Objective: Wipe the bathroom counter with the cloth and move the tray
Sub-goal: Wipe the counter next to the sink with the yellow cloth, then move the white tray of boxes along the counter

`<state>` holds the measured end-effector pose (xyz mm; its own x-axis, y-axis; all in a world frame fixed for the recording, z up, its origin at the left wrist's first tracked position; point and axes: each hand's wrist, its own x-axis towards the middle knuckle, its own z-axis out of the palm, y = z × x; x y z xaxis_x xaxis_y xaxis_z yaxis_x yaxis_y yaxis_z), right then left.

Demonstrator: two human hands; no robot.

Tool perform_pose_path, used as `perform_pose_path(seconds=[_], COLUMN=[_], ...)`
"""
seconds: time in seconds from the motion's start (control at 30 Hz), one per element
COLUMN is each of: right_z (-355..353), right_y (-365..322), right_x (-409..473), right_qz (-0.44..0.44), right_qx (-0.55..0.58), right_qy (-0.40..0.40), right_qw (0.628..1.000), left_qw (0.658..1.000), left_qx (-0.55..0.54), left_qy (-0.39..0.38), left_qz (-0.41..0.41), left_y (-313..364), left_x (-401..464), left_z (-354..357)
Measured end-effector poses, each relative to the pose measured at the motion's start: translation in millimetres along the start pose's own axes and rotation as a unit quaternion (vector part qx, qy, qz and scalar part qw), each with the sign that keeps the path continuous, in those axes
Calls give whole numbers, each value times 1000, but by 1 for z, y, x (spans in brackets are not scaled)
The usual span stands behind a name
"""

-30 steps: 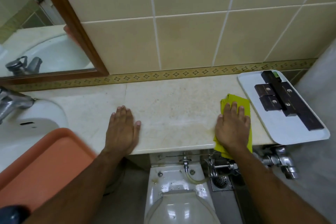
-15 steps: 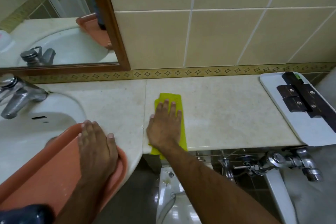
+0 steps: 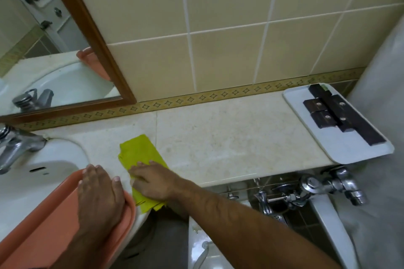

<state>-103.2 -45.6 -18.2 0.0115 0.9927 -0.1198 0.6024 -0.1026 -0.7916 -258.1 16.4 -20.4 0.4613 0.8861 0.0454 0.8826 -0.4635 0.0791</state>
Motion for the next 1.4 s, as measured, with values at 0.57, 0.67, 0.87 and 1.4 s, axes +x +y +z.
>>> perform_pose_path(seconds=[0.57, 0.67, 0.87, 1.4], right_z=[-173, -181, -184, -223], right_y=[174, 195, 218, 189], right_x=[-303, -315, -311, -348], right_qz=[422, 415, 448, 520], right_qx=[462, 493, 445, 105], right_qy=[552, 594, 588, 447], right_qw=[551, 481, 506, 720], left_qw=[978, 973, 962, 927], left_qx=[-118, -192, -242, -374], left_qy=[-3, -53, -113, -6], left_qz=[174, 121, 62, -40], left_y=[384, 458, 540, 418], left_x=[50, 63, 107, 65], left_z=[6, 20, 42, 6])
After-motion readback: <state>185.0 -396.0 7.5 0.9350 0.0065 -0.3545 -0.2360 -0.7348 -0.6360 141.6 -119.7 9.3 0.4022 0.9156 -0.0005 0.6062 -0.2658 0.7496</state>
